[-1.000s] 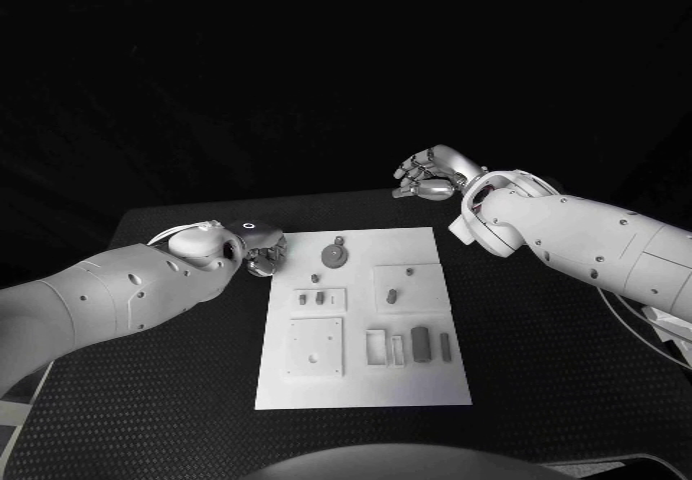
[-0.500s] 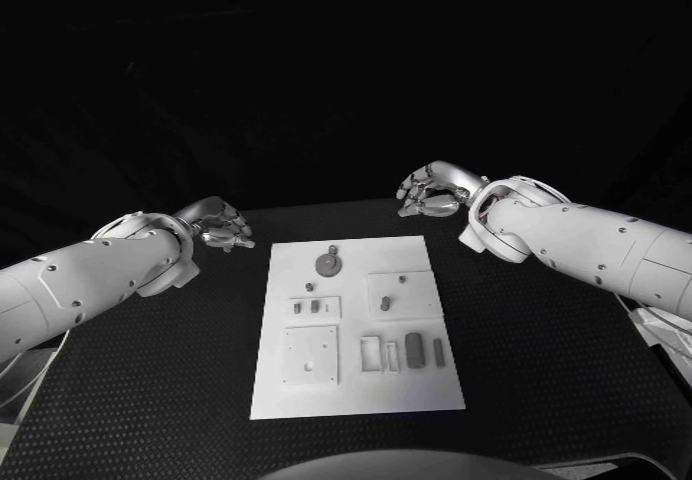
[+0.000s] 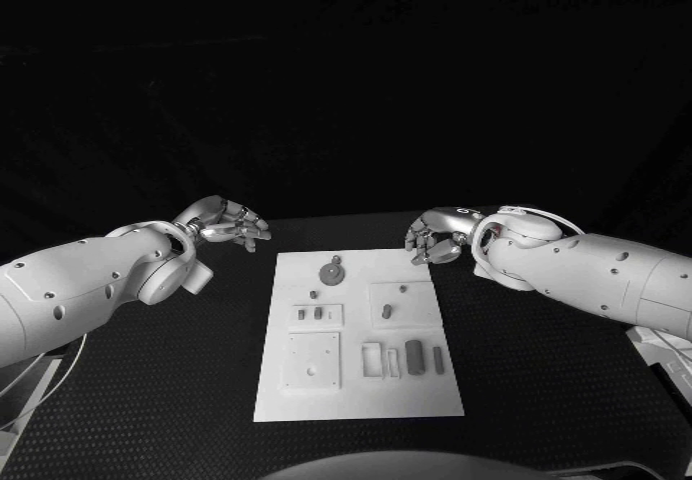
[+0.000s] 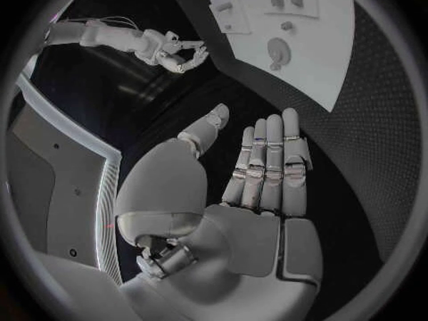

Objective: Assemble the parts on the task board

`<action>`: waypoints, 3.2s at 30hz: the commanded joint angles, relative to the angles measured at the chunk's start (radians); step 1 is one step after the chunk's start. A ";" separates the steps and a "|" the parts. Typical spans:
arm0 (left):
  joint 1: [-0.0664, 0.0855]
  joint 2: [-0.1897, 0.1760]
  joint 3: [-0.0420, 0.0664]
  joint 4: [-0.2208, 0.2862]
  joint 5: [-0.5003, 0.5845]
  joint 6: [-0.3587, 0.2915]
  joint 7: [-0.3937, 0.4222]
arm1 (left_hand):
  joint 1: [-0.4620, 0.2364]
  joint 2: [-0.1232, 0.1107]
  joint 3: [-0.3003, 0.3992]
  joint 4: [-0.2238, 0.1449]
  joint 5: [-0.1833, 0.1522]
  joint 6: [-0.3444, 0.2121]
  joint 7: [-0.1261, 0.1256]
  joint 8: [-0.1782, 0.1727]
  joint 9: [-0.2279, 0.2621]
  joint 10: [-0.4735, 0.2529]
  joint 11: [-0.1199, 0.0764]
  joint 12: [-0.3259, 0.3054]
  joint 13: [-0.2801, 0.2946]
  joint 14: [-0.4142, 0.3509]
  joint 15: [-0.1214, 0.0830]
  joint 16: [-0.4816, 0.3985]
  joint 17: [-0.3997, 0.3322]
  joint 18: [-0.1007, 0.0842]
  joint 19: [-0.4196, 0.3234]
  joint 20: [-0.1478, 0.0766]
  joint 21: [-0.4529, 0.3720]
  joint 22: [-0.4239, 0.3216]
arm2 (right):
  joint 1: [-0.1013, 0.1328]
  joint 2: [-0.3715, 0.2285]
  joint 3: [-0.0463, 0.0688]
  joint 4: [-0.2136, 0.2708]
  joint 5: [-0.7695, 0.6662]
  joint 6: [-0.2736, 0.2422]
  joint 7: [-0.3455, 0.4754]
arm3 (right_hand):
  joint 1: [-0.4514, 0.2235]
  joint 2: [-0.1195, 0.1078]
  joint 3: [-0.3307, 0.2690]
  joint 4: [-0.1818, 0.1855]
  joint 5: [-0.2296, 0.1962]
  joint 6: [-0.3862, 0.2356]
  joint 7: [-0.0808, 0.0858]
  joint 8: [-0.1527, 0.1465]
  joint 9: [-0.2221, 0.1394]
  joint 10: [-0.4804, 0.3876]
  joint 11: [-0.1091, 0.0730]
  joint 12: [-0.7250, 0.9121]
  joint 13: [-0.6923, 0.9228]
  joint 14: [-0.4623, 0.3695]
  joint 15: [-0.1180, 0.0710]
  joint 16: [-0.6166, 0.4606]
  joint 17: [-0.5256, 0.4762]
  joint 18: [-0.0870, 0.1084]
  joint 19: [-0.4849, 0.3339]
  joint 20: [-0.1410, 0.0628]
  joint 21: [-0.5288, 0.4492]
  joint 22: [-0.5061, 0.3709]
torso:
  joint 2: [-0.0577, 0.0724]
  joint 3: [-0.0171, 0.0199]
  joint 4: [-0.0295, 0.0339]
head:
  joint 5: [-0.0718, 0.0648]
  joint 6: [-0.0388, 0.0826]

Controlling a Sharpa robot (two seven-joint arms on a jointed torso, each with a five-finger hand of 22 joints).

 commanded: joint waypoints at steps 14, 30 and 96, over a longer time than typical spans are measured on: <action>0.000 0.006 0.000 0.030 0.068 -0.020 0.048 | -0.007 0.006 -0.009 -0.002 0.004 0.001 0.005 -0.002 -0.001 0.008 0.003 0.007 -0.006 0.021 -0.004 -0.013 0.012 0.006 0.021 -0.005 0.004 -0.024 | -0.035 0.025 -0.028 0.030 -0.264 -0.043 -0.137 | 0.033 0.014 0.015 0.001 0.004 0.098 -0.036 0.037 0.000 0.068 -0.013 -0.103 -0.049 0.116 -0.026 0.138 0.119 0.006 0.155 -0.070 0.070 0.025 | -0.017 0.0034 0.0004 | -0.003 -0.005; 0.000 0.004 0.000 0.023 0.068 -0.029 0.032 | -0.008 0.011 -0.010 0.003 0.004 -0.005 0.008 -0.004 -0.003 0.005 0.004 0.009 -0.008 0.025 -0.006 -0.017 0.018 0.006 0.028 -0.006 0.004 -0.034 | -0.074 0.027 -0.029 0.026 -0.214 -0.047 -0.183 | -0.013 -0.175 0.091 0.046 0.005 -0.231 -0.041 -0.146 -0.071 -0.392 0.083 -0.340 -0.118 -0.198 0.079 -0.099 0.038 -0.073 -0.139 -0.009 -0.099 -0.011 | -0.013 0.0045 -0.0013 | -0.005 -0.009; 0.000 0.003 0.000 0.022 0.079 -0.023 0.014 | -0.024 0.015 -0.015 0.025 0.004 -0.019 0.013 -0.009 -0.005 -0.005 0.007 0.011 -0.014 0.031 -0.007 -0.032 0.035 0.003 0.033 -0.010 0.004 -0.055 | -0.152 0.110 -0.033 -0.083 -0.275 -0.107 -0.113 | 0.026 -0.026 0.093 0.001 0.002 0.045 -0.013 0.001 -0.018 -0.014 0.041 -0.238 -0.090 0.022 0.023 -0.024 0.103 0.004 0.058 -0.025 -0.027 0.042 | 0.000 0.0079 0.0067 | 0.006 -0.040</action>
